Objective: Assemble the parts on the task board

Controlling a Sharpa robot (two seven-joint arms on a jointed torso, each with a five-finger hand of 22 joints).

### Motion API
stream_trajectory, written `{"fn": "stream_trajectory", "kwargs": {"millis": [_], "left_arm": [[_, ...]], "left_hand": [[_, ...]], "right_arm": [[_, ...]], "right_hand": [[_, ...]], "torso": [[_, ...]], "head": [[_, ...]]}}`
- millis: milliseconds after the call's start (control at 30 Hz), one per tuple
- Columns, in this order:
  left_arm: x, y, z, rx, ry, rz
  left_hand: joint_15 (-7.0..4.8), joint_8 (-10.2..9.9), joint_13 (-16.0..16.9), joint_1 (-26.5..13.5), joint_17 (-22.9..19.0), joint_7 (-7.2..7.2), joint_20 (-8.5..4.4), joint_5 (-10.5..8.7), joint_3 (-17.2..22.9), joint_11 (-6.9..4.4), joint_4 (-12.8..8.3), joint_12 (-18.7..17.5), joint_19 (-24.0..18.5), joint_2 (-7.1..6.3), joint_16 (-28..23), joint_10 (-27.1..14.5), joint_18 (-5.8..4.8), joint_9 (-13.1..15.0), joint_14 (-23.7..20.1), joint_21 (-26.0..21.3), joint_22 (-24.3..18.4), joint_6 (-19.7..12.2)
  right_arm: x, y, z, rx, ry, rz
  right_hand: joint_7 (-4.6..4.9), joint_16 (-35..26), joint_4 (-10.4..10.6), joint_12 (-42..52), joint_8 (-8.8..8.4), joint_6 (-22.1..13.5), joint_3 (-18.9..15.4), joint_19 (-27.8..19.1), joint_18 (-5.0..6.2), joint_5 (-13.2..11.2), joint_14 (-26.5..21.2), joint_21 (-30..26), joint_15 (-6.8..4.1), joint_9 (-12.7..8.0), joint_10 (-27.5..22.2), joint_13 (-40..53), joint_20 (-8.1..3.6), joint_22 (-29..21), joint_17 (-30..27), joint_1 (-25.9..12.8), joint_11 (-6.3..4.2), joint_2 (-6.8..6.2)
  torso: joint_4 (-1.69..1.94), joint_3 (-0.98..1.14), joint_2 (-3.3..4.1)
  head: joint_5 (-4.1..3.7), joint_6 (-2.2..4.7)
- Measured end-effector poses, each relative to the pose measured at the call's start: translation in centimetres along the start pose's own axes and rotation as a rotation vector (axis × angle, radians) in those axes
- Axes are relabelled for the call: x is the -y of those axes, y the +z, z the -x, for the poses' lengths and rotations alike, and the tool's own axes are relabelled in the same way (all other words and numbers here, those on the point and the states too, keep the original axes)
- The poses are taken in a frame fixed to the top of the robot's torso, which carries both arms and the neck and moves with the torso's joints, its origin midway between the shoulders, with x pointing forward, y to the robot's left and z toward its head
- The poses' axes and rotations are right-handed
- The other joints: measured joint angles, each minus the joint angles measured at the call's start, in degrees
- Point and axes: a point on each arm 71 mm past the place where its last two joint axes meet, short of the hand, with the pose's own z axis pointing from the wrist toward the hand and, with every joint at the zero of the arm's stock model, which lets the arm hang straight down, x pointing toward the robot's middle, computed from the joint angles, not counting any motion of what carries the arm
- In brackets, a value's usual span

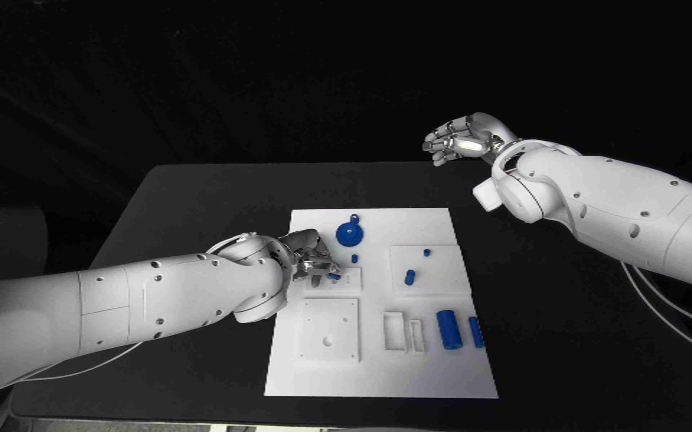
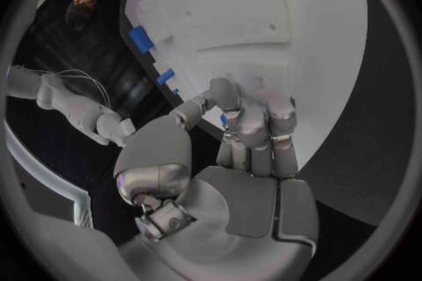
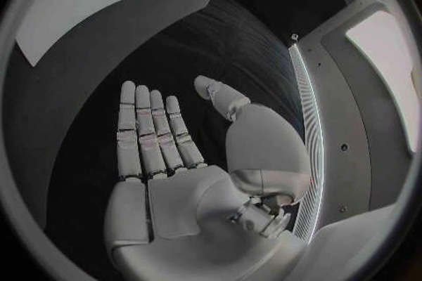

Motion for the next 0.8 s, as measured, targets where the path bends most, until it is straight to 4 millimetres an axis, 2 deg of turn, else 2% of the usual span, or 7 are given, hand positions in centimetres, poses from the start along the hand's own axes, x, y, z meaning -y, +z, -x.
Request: {"fn": "stream_trajectory", "kwargs": {"millis": [533, 600, 667, 800], "left_arm": [[-0.03, 0.06, -0.20, 0.020, 0.045, -0.023], [-0.03, 0.06, -0.20, 0.020, 0.048, -0.024], [-0.03, 0.06, -0.20, 0.020, 0.052, -0.025], [-0.06, 0.05, -0.20, 0.019, 0.057, -0.026]], "left_hand": [[0.01, 0.27, -0.24, 0.43, -0.07, -0.02, -0.15, -1.00, -0.22, 0.09, 0.60, 0.51, 0.33, -0.48, 0.22, 0.09, 0.00, 1.30, 0.20, 0.22, 0.00, 0.02], [0.01, 0.25, -0.37, 1.06, -0.10, -0.02, -0.15, -1.98, -0.22, 0.09, 0.60, 0.83, 0.33, -1.12, 0.47, 0.09, 0.01, 1.30, 0.21, 0.22, 0.00, 0.03], [0.01, 0.25, -0.48, 1.61, -0.17, -0.08, -0.15, -4.61, -0.10, 0.09, 0.72, 1.12, 0.33, -1.67, 0.67, 0.09, 0.02, 1.30, 0.22, 0.22, 0.00, 0.09], [-0.05, 0.55, -0.58, 2.14, -0.21, -0.17, -0.15, -5.55, -0.26, 0.10, 0.56, 1.38, 0.33, -2.20, 0.67, 0.10, 0.05, 1.30, 0.31, 0.22, 0.00, 0.20]], "right_arm": [[0.22, -0.07, -0.07, -0.008, 0.001, -0.005], [0.27, -0.08, -0.10, -0.009, 0.001, -0.006], [0.29, -0.08, -0.10, -0.009, 0.001, -0.006], [0.32, -0.09, -0.11, -0.010, 0.001, -0.007]], "right_hand": [[0.00, 0.00, 0.00, -0.22, -0.21, 0.00, 0.00, 0.00, -0.02, 0.00, 0.00, 0.00, 0.00, -0.10, 0.00, -0.27, 0.00, -0.07, -0.20, -0.23, 0.00, 0.23], [0.00, 0.00, 0.00, -0.22, -0.21, 0.00, 0.00, 0.00, -0.02, 0.00, 0.00, 0.00, 0.00, -0.10, 0.00, -0.31, 0.00, -0.06, -0.20, -0.23, 0.00, 0.23], [0.00, 0.00, 0.00, -0.22, -0.21, 0.00, 0.00, 0.00, -0.03, 0.00, 0.00, 0.00, 0.00, -0.10, 0.00, -0.31, 0.00, -0.11, -0.19, -0.23, 0.00, 0.23], [0.00, 0.00, 0.00, -0.22, -0.21, 0.00, 0.00, 0.00, -0.03, 0.00, 0.00, 0.00, 0.00, -0.10, 0.00, -0.31, 0.00, -0.12, -0.25, -0.23, 0.00, 0.23]], "torso": [[0.02, 0.00, 0.02], [0.00, 0.00, 0.01], [0.00, 0.01, 0.01], [0.00, 0.01, 0.01]], "head": [[0.07, -0.31], [0.10, -0.31], [0.19, -0.32], [0.25, -0.35]]}}
